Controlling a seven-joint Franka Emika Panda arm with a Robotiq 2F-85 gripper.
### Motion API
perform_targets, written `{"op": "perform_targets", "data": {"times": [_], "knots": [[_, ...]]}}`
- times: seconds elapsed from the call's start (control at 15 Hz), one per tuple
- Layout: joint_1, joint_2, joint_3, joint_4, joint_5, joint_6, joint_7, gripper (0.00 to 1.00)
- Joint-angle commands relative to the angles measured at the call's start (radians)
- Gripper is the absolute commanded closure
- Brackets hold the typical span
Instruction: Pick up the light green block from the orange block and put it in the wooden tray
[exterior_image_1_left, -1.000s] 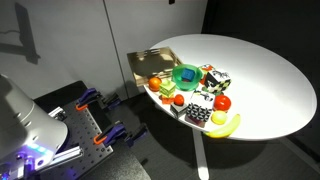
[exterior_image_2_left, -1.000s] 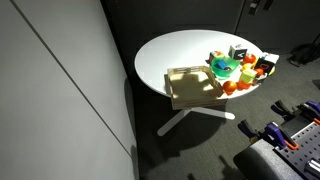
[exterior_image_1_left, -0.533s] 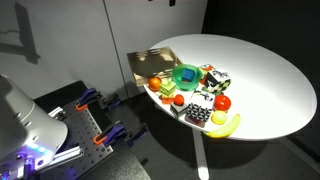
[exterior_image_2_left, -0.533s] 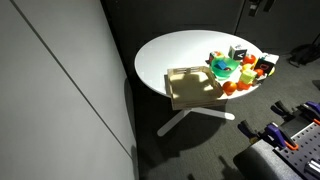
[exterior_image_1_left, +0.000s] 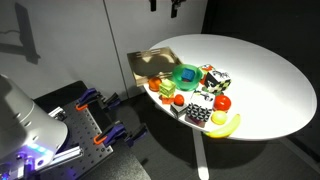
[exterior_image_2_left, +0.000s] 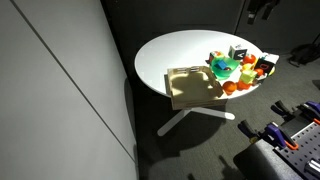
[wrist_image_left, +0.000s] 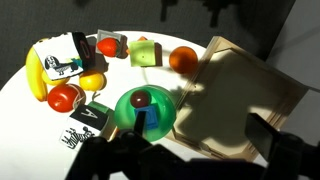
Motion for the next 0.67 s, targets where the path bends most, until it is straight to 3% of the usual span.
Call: {"op": "perform_targets", "data": {"times": [0.0,0.6], "knots": [[-0.021,0.064,-0.013,0.008,-0.026,0.053,-0.02,0.0],[-0.072,0.194,-0.043,-0.016,-0.04,0.188,-0.125,0.0]]}}
